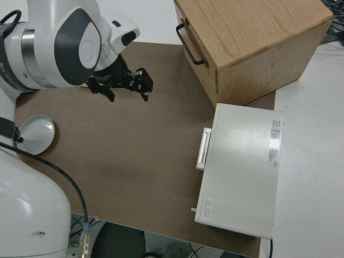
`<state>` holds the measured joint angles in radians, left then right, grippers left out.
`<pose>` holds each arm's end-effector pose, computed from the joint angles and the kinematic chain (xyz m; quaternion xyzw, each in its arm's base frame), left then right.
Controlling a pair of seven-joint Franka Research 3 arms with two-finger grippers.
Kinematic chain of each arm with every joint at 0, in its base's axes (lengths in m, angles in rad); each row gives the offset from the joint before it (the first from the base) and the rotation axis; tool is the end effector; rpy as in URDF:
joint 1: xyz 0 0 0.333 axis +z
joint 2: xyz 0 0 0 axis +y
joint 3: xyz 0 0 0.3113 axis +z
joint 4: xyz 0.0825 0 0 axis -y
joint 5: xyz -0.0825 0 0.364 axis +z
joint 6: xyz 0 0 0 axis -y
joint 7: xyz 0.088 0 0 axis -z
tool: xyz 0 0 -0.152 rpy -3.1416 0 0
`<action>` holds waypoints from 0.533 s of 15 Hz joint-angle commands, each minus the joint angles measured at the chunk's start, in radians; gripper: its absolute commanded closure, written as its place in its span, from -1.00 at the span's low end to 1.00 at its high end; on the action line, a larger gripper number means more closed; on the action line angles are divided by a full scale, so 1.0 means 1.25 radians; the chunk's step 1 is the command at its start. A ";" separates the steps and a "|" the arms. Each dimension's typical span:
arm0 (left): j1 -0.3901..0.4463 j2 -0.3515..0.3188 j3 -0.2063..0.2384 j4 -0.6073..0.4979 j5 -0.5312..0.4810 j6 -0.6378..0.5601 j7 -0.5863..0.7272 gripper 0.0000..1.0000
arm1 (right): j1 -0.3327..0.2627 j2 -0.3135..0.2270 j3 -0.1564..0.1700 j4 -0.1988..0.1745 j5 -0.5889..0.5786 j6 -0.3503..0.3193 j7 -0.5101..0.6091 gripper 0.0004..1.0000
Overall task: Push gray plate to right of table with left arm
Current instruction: 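Push the gray plate with the left gripper across the table, away from the left arm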
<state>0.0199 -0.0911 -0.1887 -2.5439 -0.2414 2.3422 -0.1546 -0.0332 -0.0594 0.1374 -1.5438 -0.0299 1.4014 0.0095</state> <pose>0.4129 -0.0803 0.2612 0.9924 0.0825 -0.0659 0.0633 0.4923 0.0486 0.6033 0.9979 0.0451 -0.0406 0.0212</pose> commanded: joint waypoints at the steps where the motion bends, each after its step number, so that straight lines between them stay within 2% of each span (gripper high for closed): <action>1: -0.015 0.005 0.004 -0.006 -0.034 0.031 -0.012 1.00 | -0.019 -0.008 0.015 0.000 -0.007 -0.012 -0.006 -0.99; 6: -0.102 0.037 0.002 0.000 -0.045 0.081 -0.108 1.00 | -0.019 -0.008 0.015 0.000 -0.007 -0.012 -0.006 -0.99; 8: -0.168 0.068 0.000 0.013 -0.052 0.123 -0.191 1.00 | -0.019 -0.008 0.015 0.000 -0.007 -0.012 -0.006 -0.99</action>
<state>-0.0926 -0.0816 -0.1909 -2.5401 -0.2851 2.4206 -0.2884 -0.0332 -0.0594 0.1374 -1.5438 -0.0299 1.4013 0.0095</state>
